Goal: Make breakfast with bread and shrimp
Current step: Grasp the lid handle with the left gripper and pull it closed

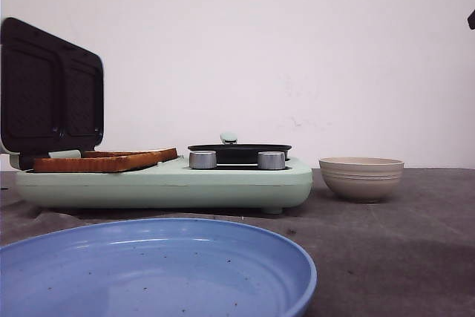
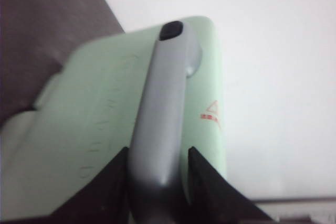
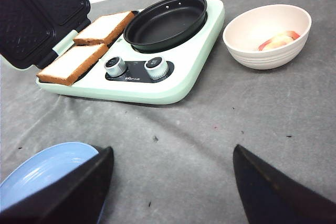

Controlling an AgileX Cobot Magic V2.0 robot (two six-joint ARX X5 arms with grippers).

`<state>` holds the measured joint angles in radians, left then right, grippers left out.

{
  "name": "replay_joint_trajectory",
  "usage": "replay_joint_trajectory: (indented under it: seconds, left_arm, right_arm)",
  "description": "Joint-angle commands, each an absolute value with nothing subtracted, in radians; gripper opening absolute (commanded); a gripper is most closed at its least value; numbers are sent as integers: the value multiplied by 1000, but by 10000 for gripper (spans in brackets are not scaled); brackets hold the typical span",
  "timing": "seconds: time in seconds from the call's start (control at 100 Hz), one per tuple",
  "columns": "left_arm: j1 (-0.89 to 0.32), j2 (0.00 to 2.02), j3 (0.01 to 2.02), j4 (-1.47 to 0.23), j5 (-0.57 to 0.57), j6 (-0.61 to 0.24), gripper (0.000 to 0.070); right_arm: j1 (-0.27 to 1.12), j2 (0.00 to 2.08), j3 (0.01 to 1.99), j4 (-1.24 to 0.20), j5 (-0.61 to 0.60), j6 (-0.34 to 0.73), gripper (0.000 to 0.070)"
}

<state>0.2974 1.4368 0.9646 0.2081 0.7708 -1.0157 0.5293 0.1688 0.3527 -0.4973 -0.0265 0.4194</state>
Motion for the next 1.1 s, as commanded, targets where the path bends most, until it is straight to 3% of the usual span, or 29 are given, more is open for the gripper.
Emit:
replay_joint_trajectory:
  seconds: [0.0, 0.28, 0.75, 1.09]
  left_arm:
    - [268, 1460, 976, 199, 758, -918, 11]
    - [138, 1460, 976, 161, 693, -808, 11]
    - [-106, 1461, 976, -7, 408, -530, 11]
    - [-231, 1493, 976, -13, 297, -453, 12]
  right_arm:
    - [535, 168, 360, -488, -26, 413, 440]
    - [535, 168, 360, -489, -26, 415, 440]
    - [535, 168, 360, -488, -26, 416, 440]
    - [535, 168, 360, -489, -26, 419, 440]
